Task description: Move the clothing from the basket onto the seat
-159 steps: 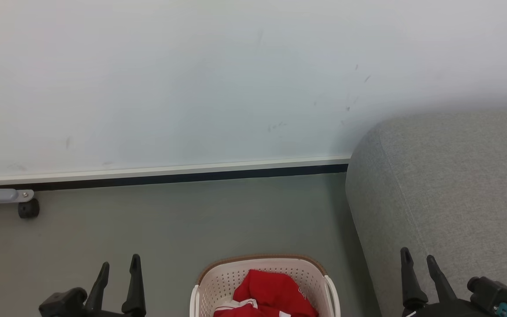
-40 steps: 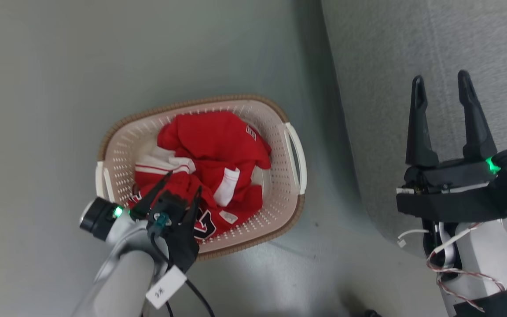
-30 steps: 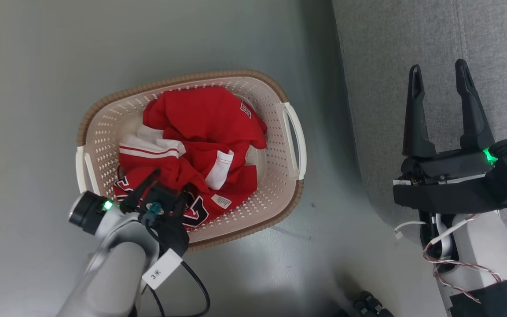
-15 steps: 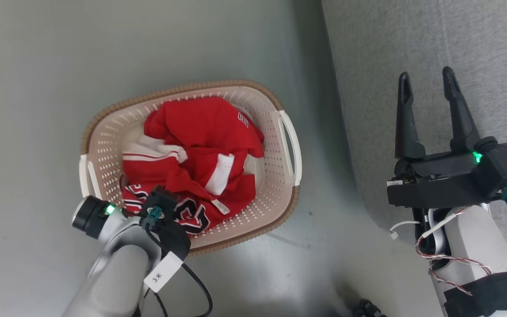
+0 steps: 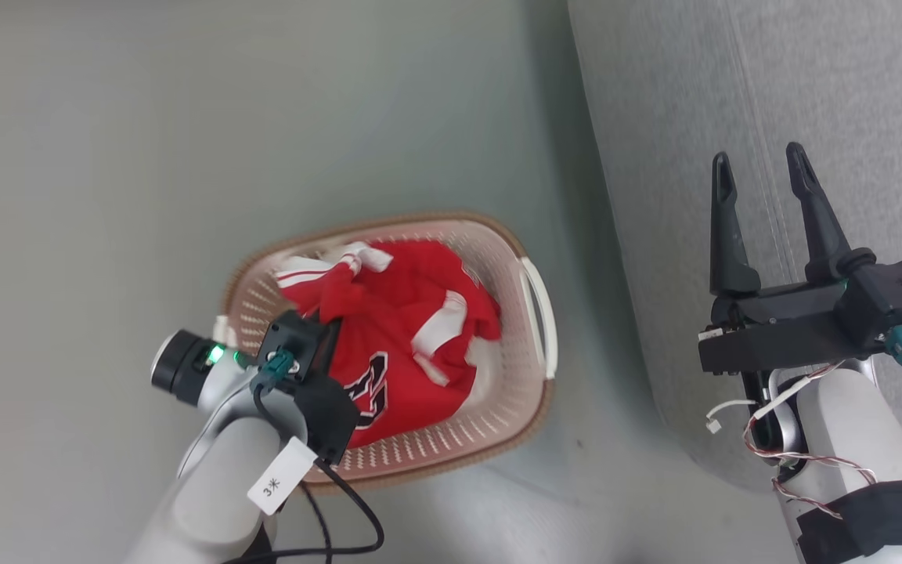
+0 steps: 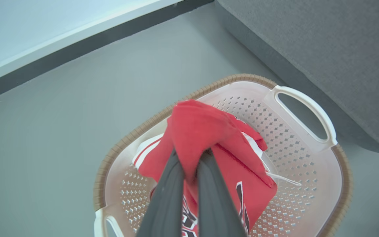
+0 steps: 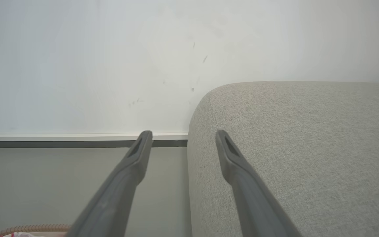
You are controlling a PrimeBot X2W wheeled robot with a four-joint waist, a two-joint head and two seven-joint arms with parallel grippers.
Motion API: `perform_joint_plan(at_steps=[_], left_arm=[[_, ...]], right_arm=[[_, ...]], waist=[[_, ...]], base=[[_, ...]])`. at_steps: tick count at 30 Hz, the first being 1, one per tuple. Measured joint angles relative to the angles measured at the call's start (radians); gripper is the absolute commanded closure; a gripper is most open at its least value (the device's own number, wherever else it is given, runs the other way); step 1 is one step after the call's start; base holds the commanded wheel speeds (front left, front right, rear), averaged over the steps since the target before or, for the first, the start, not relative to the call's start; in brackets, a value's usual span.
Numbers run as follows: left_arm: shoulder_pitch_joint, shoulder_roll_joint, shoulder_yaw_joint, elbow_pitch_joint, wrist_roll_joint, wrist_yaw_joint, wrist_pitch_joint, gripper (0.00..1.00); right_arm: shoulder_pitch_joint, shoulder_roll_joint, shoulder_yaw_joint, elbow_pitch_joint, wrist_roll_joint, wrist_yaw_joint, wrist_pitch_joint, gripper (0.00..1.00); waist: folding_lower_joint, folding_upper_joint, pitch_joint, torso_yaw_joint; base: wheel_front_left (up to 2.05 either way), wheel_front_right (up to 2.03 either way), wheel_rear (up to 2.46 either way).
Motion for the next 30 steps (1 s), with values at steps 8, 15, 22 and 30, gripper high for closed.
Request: perform_joint_plan(at_steps=[8,15,22,30], left_arm=[[-0.023,-0.005,-0.010,-0.095,-0.028,-0.021,0.000,1.00],[-0.055,-0.008,-0.035,-0.166,-0.045,-0.037,0.000,1.00],[-0.083,-0.012,-0.039,-0.191,-0.078,-0.039,0.000,1.00],[-0.104,-0.013,-0.047,-0.176,-0.118,-0.046,0.000,1.00]], right_arm=[[0.039,-0.004,-0.015,0.051,0.000,0.004,0.000,0.00],[0.091,-0.003,-0.017,0.096,0.000,0.010,0.000,0.00],[0.123,0.000,-0.004,0.137,0.000,0.025,0.000,0.00],[0.147,0.009,0.040,0.188,-0.009,0.058,0.000,0.00]], waist=[[0.0000,0.0000,-0.112,0.050],[-0.0001,-0.0001,-0.215,0.089],[-0.0002,-0.0001,-0.336,0.124],[-0.0001,-0.0001,-0.458,0.142]], base=[[0.00,0.00,0.00],[0.00,0.00,0.00],[0.00,0.00,0.00],[0.00,0.00,0.00]])
